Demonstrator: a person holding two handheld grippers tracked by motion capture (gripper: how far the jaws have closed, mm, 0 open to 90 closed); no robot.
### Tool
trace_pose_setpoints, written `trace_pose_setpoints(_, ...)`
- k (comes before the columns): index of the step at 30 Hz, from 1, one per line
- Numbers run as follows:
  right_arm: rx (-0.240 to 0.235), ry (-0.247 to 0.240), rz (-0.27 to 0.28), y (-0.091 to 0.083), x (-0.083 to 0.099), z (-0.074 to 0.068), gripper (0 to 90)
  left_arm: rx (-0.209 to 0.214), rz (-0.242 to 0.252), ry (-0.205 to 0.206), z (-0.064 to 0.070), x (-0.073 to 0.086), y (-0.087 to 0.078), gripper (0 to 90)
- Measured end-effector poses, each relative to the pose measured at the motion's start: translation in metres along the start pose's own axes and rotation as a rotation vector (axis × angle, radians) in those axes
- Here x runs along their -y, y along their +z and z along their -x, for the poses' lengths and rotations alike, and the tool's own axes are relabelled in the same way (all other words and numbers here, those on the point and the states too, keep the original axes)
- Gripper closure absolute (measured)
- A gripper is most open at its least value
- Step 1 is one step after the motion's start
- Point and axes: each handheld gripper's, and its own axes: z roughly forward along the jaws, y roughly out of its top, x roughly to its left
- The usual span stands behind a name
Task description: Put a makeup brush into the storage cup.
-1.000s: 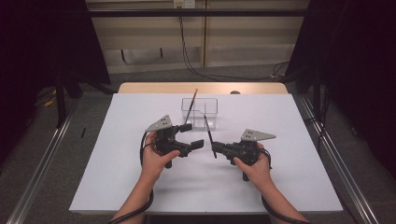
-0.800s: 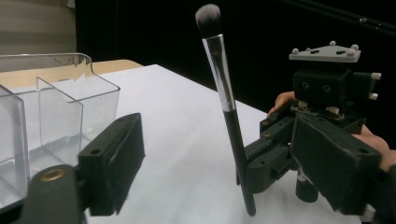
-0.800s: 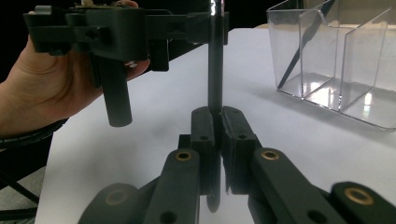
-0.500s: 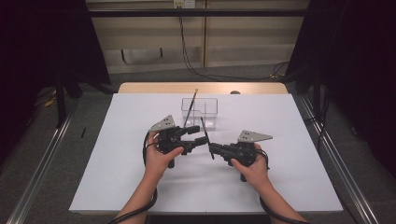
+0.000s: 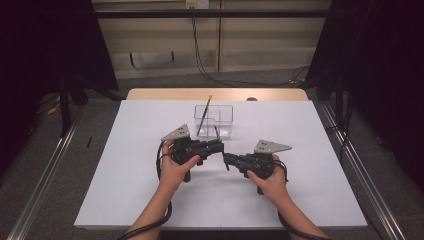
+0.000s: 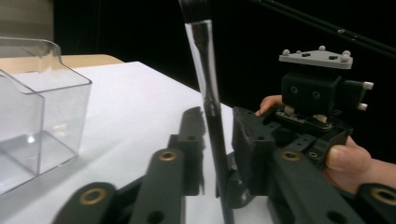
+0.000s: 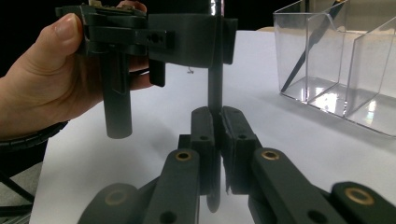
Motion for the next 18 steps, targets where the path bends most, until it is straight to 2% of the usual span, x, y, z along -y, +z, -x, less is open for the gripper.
trace_pose_setpoints(4, -0.003, -0.010, 0.002, 0.0008, 0.0001, -0.0007, 84.2, 0.020, 0.005, -0.017, -0.0001, 0.0005, 0.0002, 83.2)
trace_pose_setpoints(13, -0.009, -0.023, 0.004, 0.0020, 0.0001, -0.0022, 83.9, 0.015, -0.004, 0.021, 0.0035, -0.0018, -0.0009, 83.8)
trace_pose_setpoints(18, -0.009, -0.042, -0.002, 0.0018, 0.0002, -0.0022, 79.9, -0.003, -0.001, 0.044, 0.0057, -0.0041, -0.0022, 83.8)
